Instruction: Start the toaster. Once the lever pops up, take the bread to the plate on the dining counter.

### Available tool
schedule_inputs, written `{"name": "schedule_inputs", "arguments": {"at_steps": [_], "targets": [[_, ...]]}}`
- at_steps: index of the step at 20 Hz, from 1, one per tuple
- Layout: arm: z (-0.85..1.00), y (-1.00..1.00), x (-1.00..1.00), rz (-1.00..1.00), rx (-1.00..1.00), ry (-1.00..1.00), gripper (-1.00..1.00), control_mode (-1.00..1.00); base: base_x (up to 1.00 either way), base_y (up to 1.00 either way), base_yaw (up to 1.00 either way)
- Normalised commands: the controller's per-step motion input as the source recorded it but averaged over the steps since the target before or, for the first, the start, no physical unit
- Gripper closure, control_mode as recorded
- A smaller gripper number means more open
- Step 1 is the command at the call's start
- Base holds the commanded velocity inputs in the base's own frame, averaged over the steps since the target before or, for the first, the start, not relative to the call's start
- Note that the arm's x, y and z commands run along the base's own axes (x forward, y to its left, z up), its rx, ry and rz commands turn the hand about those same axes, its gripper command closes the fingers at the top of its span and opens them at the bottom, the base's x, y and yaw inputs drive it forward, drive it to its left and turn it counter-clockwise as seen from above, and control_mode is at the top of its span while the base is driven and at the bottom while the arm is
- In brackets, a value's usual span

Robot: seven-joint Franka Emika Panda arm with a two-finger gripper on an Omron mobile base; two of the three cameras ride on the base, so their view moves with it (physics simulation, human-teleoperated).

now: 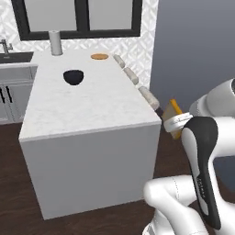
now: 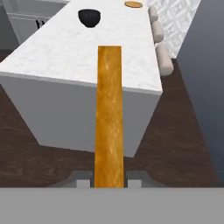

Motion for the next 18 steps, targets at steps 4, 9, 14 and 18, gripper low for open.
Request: {"name": "schedule_inputs", "arguments": {"at_steps": [4,9,14,18], "targets": [[0.00,0.00,0.00,0.00,0.00,0.00,1.00,1.00,0.73,-1.00,0.38],[0.00,0.00,0.00,0.00,0.00,0.00,1.00,1.00,0.80,-1.00,0.43],[0.00,0.00,0.00,0.00,0.00,0.00,1.00,1.00,0.58,-1.00,0.44],[0.00,0.00,0.00,0.00,0.00,0.00,1.00,1.00,0.61,-1.00,0.45]]}}
